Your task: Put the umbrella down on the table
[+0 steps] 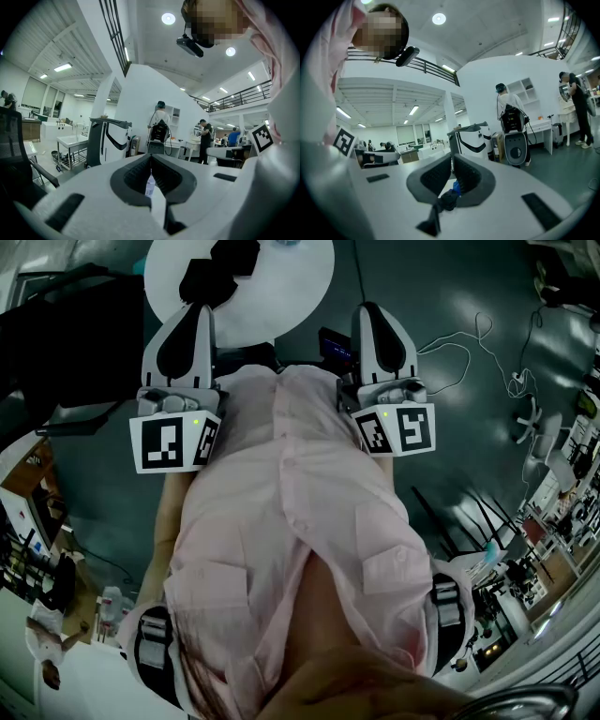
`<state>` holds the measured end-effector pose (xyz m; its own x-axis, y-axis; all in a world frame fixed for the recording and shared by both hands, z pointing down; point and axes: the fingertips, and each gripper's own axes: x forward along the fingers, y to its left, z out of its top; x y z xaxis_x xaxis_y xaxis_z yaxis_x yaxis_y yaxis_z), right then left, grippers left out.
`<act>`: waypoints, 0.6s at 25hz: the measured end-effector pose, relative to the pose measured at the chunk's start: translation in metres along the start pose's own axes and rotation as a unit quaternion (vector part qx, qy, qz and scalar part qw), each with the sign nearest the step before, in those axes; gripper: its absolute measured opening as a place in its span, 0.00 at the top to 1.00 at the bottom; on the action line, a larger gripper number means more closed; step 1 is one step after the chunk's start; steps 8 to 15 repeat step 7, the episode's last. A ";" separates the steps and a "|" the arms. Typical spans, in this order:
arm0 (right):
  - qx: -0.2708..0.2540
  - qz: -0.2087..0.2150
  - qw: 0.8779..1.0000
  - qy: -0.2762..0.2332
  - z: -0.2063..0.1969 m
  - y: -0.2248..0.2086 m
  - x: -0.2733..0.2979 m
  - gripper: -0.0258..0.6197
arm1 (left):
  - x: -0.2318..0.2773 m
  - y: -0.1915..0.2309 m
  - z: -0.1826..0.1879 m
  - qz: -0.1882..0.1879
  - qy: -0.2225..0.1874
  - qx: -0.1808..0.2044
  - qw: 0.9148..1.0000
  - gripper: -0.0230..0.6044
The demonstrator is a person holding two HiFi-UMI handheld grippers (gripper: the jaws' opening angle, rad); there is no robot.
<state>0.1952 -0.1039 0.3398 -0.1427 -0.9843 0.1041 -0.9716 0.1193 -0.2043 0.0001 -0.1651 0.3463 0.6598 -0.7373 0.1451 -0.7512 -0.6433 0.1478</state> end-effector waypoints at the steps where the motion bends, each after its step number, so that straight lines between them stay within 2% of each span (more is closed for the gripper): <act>1: 0.000 0.000 1.000 0.000 0.000 0.000 0.000 0.90 | 0.000 0.000 0.000 0.000 0.000 0.000 1.000 0.93; 15: -0.001 0.000 1.000 0.001 -0.002 0.003 0.000 0.90 | -0.002 0.002 -0.002 -0.001 0.002 -0.003 1.000 0.93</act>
